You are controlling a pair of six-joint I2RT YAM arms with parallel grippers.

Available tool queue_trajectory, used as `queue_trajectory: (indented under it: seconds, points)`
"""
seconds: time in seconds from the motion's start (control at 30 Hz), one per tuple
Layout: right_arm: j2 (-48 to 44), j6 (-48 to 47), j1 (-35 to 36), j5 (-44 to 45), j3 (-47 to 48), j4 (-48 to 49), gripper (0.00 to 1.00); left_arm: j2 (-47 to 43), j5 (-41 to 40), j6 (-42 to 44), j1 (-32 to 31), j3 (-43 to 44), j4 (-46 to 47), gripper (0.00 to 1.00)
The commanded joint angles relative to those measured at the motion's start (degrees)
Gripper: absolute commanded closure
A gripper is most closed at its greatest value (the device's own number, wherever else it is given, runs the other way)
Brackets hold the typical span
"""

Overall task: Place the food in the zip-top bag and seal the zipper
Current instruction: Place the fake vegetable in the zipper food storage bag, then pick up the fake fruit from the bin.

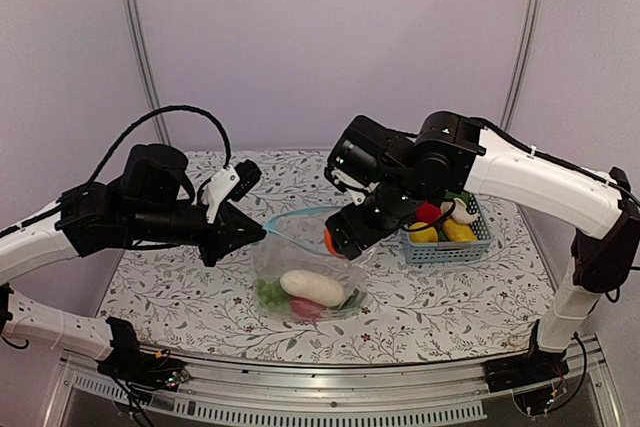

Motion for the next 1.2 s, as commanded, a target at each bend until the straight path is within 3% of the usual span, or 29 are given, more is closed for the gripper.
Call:
queue_trajectory:
  seconds: [0.0,0.37,0.67,0.93,1.17]
  points:
    - [-2.2,-0.4,0.3,-2.0,1.5,0.6,0.10,-0.6,0.1,-0.7,0.5,-0.5,1.7,1.00]
    - [-9.5,1.1,0.3,-4.3,0.8,4.6,0.09,-0.9,-0.7,-0.7,0.5,-0.6,1.5,1.00]
    - [-21.7,2.4,0.0,13.5,-5.8,4.8,0.07,-3.4,-2.7,-1.3,0.5,-1.8,2.1,1.00]
    - [-27.0,0.9,-11.9,12.3,-15.1,4.9,0.06,-3.0,-3.4,-1.3,0.5,-1.9,2.0,1.00]
    - [-26.2,0.2,-23.5,3.3,-25.2,11.5,0.08,-2.6,-3.7,-1.4,0.5,-2.0,1.9,1.00]
